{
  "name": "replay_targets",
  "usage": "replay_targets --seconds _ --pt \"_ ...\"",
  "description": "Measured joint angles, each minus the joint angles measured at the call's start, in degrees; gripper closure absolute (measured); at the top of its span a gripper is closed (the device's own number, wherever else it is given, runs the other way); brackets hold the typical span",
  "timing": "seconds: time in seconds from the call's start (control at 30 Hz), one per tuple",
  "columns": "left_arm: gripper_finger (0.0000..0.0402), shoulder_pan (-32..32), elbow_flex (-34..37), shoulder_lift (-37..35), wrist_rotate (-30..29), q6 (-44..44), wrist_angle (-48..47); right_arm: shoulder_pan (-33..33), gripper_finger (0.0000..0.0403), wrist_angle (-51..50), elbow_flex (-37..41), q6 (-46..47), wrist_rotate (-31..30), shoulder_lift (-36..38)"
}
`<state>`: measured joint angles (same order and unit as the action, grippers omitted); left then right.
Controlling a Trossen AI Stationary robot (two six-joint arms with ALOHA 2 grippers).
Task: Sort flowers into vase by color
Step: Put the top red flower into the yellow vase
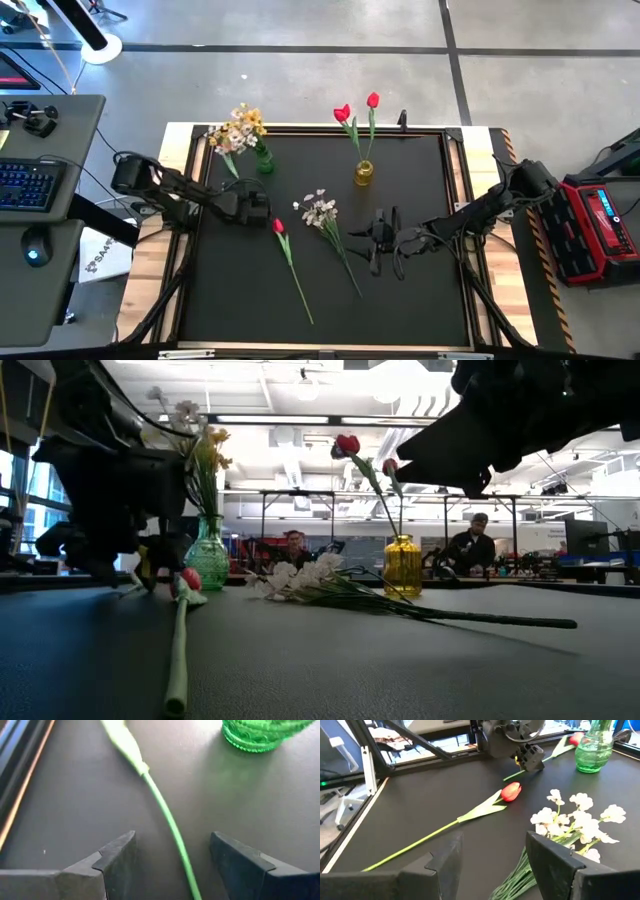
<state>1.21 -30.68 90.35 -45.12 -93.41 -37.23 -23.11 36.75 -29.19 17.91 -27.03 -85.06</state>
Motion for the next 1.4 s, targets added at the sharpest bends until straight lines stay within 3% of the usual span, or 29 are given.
replay_targets --seconds 0.2,0.77,1.0,1.17,1.27,1.4 --pt "0.0189 -2.5 -0.1 0.0 0.7 5.6 1.1 0.0 0.0201 1.4 0.0 0.3 -0.6 0.0" --pt "0.0391 0.2 -1.4 -1.8 7.6 6.1 -3.0 0.0 0.0201 2.1 0.0 -0.2 -0.8 0.0" --pt "0.0399 4.3 -5.7 -5.9 12.4 5.7 -13.3 0.0 0.0201 2.0 0.0 -0.2 -0.8 0.0" --pt "0.04 11.1 -7.8 -9.0 14.1 5.6 -15.6 -0.2 0.0201 1.8 0.0 -0.1 0.4 0.0" --pt "0.04 16.8 -8.8 -11.1 15.0 5.1 -17.8 -0.2 0.0201 1.5 0.0 -0.9 5.6 0.0" --pt "0.0401 26.2 -9.1 -14.4 16.5 1.1 -18.3 -0.2 0.0201 0.6 0.0 -0.7 17.4 0.0"
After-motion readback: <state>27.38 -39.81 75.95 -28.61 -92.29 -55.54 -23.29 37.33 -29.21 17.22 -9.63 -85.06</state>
